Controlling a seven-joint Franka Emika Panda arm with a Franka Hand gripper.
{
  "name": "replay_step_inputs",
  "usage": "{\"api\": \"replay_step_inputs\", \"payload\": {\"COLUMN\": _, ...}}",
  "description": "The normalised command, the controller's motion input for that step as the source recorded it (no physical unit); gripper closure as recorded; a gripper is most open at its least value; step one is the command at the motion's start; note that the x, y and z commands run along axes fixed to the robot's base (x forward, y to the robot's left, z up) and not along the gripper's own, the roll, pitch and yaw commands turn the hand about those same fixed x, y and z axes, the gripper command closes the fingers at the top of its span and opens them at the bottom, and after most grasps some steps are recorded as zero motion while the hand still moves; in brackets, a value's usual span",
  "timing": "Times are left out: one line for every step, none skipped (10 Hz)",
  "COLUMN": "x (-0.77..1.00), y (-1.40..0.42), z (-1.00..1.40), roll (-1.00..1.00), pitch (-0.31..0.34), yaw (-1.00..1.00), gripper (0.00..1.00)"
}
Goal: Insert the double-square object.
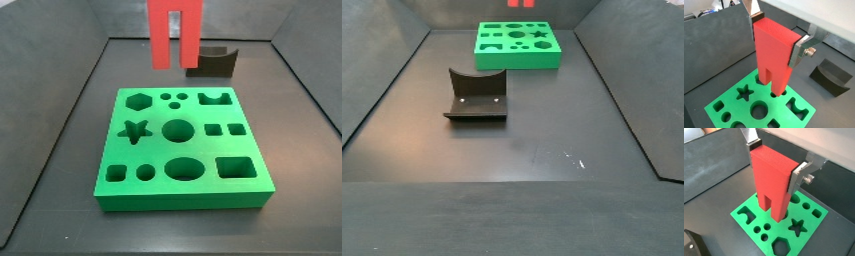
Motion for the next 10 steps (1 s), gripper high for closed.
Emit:
{"api": "replay_step_inputs", "payload": {"x": 1.00, "y": -0.15, "z": -0.49, "roll": 0.00, "pitch": -0.011, "yaw": 0.00, "gripper": 1.00}}
{"api": "replay_step_inputs", "payload": {"x": 1.00, "y": -0.15, "z": -0.50, "roll": 0.00, "pitch": -0.007, "yaw": 0.00, "gripper": 1.00}}
{"api": "replay_step_inputs", "payload": {"x": 1.00, "y": -0.14, "z": -0.51, "roll": 0.00, "pitch": 0.000, "yaw": 0.00, "gripper": 1.00}}
{"api": "replay_step_inputs", "payload": {"x": 1.00, "y": -0.14, "z": -0.53, "roll": 0.00, "pitch": 0.000, "yaw": 0.00, "gripper": 1.00}}
{"api": "replay_step_inputs", "payload": {"x": 1.00, "y": -0.25, "z": -0.47, "roll": 0.18, "pitch": 0.127, "yaw": 0.00, "gripper": 1.00}}
{"api": "replay_step_inputs", "payload": {"x": 0.87, "y": -0.24, "z": -0.30, "roll": 0.25, "pitch": 0.273, "yaw": 0.00, "gripper": 1.00}}
{"api": "replay_step_inputs", "payload": {"x": 0.85, "y": -0.26, "z": -0.25, "roll": 0.25, "pitch": 0.283, "yaw": 0.00, "gripper": 1.00}}
{"api": "replay_step_inputs", "payload": {"x": 0.86, "y": -0.27, "z": -0.23, "roll": 0.24, "pitch": 0.274, "yaw": 0.00, "gripper": 1.00}}
{"api": "replay_step_inputs", "payload": {"x": 0.90, "y": -0.31, "z": -0.13, "roll": 0.19, "pitch": 0.220, "yaw": 0.00, "gripper": 1.00}}
{"api": "replay_step_inputs", "payload": {"x": 0.93, "y": -0.36, "z": -0.04, "roll": 0.15, "pitch": 0.176, "yaw": 0.00, "gripper": 1.00}}
